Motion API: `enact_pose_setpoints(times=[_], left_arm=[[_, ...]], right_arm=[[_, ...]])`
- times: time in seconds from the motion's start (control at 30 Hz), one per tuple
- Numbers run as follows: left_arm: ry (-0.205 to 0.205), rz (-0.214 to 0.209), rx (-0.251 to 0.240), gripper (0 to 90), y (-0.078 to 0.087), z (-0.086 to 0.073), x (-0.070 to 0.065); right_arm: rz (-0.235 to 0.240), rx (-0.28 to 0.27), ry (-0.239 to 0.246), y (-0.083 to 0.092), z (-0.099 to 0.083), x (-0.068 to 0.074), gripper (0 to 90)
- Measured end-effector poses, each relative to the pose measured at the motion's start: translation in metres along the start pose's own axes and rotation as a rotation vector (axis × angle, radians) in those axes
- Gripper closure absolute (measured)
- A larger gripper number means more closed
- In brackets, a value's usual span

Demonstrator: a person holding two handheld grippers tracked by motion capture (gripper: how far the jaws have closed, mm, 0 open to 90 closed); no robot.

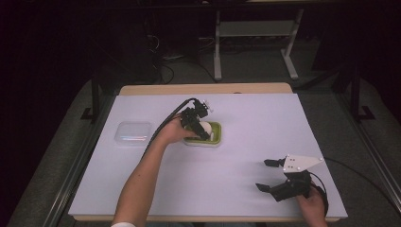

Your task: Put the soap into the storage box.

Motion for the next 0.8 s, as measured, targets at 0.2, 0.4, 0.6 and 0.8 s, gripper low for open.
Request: enact_pose_setpoints(times=[0.2,0.4,0.6,0.8], left_arm=[[-0.004,0.011,0.008,24.9,0.0,-0.001,0.0],[-0.01,0.012,0.006,24.6,0.0,0.0,-0.001],[-0.017,0.023,-0.004,24.9,0.003,0.0,-0.002],[-0.01,0.018,-0.041,26.8,0.014,0.001,-0.002]], right_arm=[[0.0,0.0,0.001,0.0,0.0,0.0,13.1],[0.002,-0.001,0.002,0.0,0.0,0.0,13.1],[0.002,0.003,0.002,-0.001,0.0,0.001,13.0],[0.002,0.004,0.002,-0.001,0.0,0.001,13.1]])
Point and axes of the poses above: each handheld gripper's, and its own axes: y roughly backward along the jaws, z roughly out of its top, x roughly to its left, the point moved 6 cm from there along -y, roughly forward along the jaws, and after that the axes turned 14 degrees about z, right-handed, at the moved point
